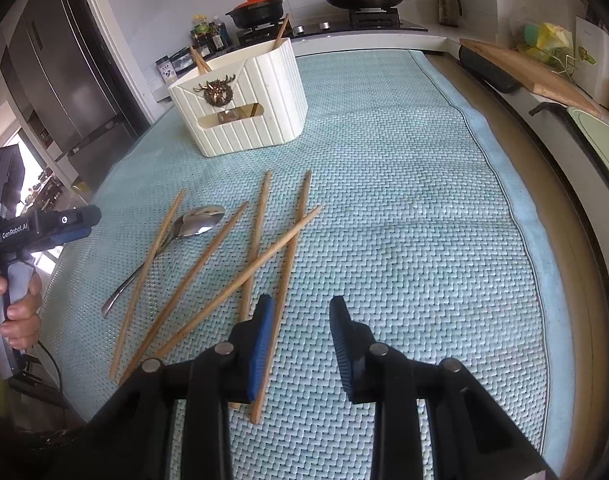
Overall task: Organize utensils
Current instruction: 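Close the left tool on a wooden chopstick while the right tool lowers toward another, then close the right tool on a wooden chopstick beside the spoon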
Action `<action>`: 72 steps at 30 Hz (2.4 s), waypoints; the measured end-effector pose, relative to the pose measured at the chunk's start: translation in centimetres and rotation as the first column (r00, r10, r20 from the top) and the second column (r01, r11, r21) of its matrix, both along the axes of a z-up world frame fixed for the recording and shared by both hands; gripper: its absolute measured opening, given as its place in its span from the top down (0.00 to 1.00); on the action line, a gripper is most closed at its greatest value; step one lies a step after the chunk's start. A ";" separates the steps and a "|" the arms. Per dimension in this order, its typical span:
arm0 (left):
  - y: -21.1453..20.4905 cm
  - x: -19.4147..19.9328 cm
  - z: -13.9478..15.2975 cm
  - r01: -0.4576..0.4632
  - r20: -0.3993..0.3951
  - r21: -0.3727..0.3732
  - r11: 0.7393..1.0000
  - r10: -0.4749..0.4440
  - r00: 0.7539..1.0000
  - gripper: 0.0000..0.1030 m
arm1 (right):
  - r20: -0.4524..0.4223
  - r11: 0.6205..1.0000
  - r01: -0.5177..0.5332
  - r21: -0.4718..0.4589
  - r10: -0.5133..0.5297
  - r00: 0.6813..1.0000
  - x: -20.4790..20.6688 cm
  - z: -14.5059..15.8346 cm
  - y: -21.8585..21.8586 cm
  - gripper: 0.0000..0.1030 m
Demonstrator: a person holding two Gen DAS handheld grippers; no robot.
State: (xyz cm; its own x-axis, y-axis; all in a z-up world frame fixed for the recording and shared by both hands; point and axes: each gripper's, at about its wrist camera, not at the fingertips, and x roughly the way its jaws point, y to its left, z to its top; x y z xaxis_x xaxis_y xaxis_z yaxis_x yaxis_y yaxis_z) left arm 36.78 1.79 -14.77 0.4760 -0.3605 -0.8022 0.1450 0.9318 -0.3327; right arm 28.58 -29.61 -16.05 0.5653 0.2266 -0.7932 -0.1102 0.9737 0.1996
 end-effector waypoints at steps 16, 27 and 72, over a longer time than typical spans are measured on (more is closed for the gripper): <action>-2.2 4.9 -2.9 0.023 -0.071 0.027 0.999 -0.021 0.997 0.11 | -0.018 1.000 -0.025 0.000 0.025 1.000 3.2 -0.8 0.7 0.72; -4.9 6.8 -4.6 0.043 -0.103 0.082 0.996 -0.035 0.994 0.17 | -0.029 0.999 0.010 0.033 -0.010 1.000 2.7 -1.3 -0.8 0.72; -1.0 3.0 1.3 0.078 0.042 -0.013 0.997 -0.078 0.996 0.97 | -0.065 0.998 0.062 -0.010 -0.063 0.996 16.5 -0.6 1.3 0.95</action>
